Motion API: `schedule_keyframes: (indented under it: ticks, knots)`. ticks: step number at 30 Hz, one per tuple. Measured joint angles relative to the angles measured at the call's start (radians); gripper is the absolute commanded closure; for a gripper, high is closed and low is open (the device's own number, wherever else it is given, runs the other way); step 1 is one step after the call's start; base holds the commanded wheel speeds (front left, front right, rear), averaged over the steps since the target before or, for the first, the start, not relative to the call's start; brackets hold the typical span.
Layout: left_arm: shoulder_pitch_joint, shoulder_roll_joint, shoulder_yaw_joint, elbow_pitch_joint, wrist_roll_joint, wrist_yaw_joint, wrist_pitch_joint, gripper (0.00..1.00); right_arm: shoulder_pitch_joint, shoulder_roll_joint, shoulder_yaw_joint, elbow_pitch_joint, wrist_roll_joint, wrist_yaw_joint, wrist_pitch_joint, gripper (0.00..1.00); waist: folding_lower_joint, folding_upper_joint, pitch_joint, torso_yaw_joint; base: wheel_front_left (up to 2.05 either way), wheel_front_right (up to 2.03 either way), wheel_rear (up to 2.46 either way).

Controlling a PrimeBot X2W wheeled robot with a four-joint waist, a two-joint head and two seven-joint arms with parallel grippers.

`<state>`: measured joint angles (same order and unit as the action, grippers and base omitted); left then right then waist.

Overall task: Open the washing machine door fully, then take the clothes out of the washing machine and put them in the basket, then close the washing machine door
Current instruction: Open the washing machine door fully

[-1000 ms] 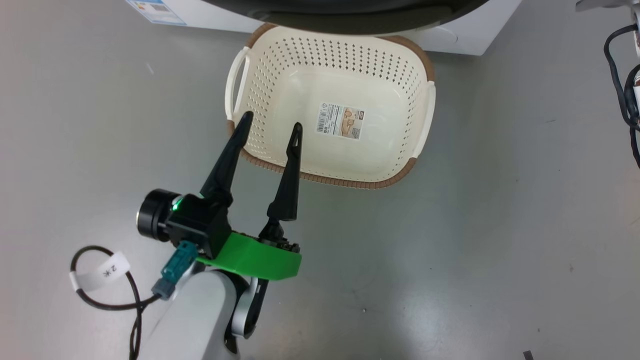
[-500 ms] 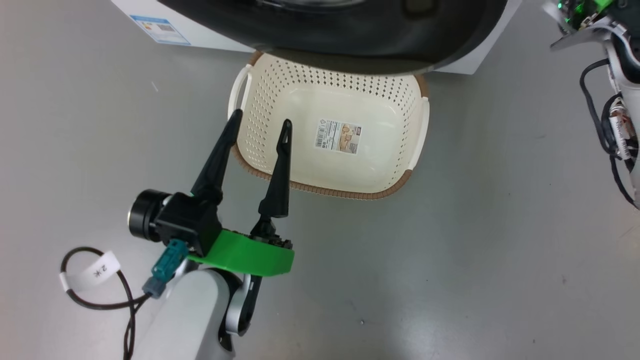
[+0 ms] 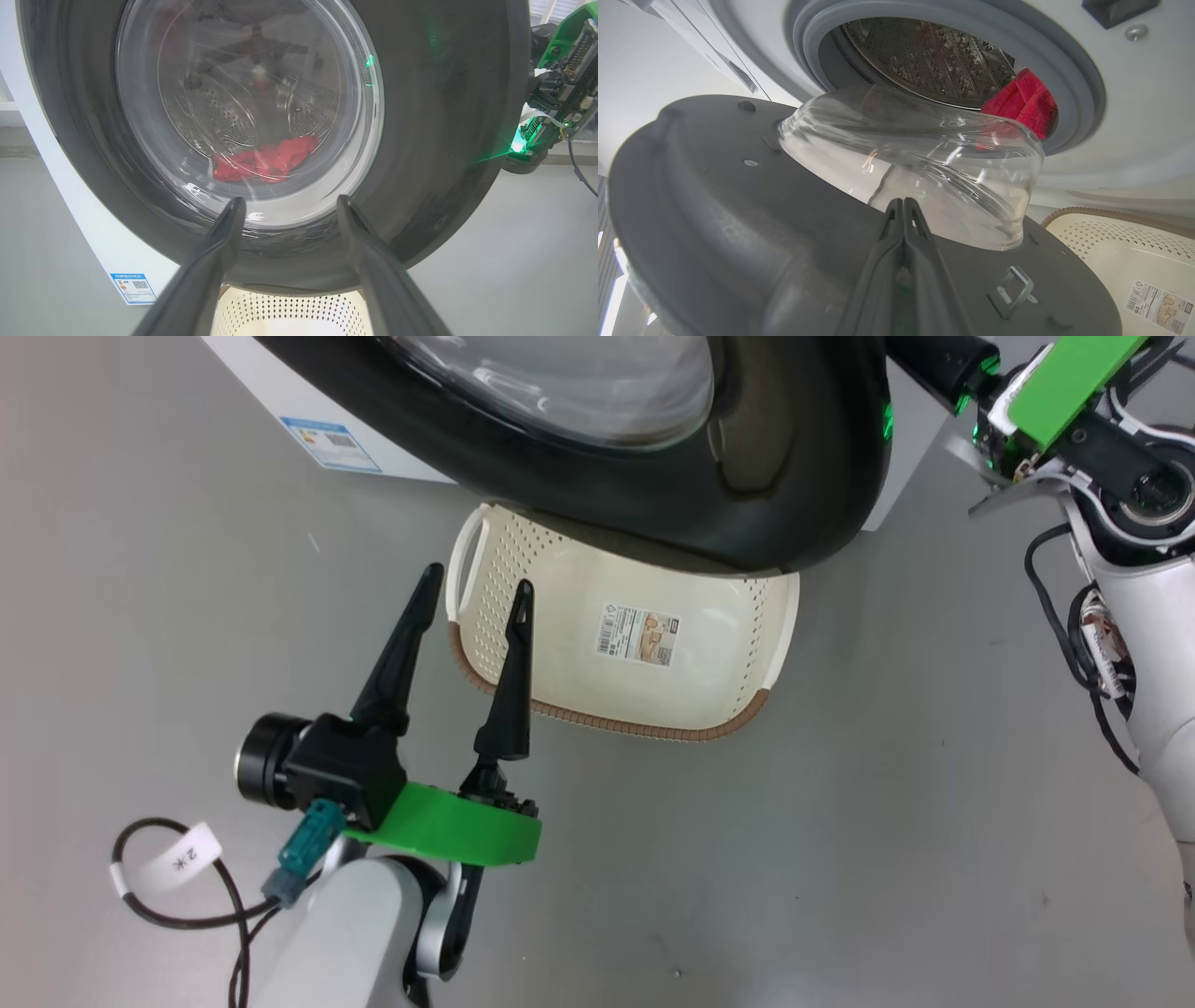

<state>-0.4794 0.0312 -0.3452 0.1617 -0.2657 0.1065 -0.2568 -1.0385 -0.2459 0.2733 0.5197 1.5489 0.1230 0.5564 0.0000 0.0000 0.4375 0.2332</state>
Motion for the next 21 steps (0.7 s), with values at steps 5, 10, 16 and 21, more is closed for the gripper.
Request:
schedule_keyframes:
  ticks: [5,10,16,21]
  knots:
    - [0.010,0.000,0.002,0.000,0.000,0.000,0.000,0.00,0.042,0.001,0.003,-0.016,0.003,0.000,0.010,1.00,0.0000,0.0000,-0.030,0.006,0.00,0.00,0.00]
    - [0.024,0.000,0.009,0.000,0.000,0.000,0.000,0.00,0.094,0.000,0.004,-0.040,0.009,0.000,0.016,1.00,0.0000,0.0000,-0.061,0.016,0.00,0.00,0.00]
    - [0.055,0.000,0.018,0.001,0.000,0.000,0.000,0.00,0.165,-0.003,0.007,-0.075,0.017,0.000,0.028,1.00,0.0000,0.0000,-0.101,0.033,0.00,0.00,0.00]
    - [0.081,0.000,0.021,0.000,0.000,0.000,0.000,0.00,0.234,-0.004,0.015,-0.122,0.024,0.000,0.035,1.00,0.0000,0.0000,-0.139,0.051,0.00,0.00,0.00]
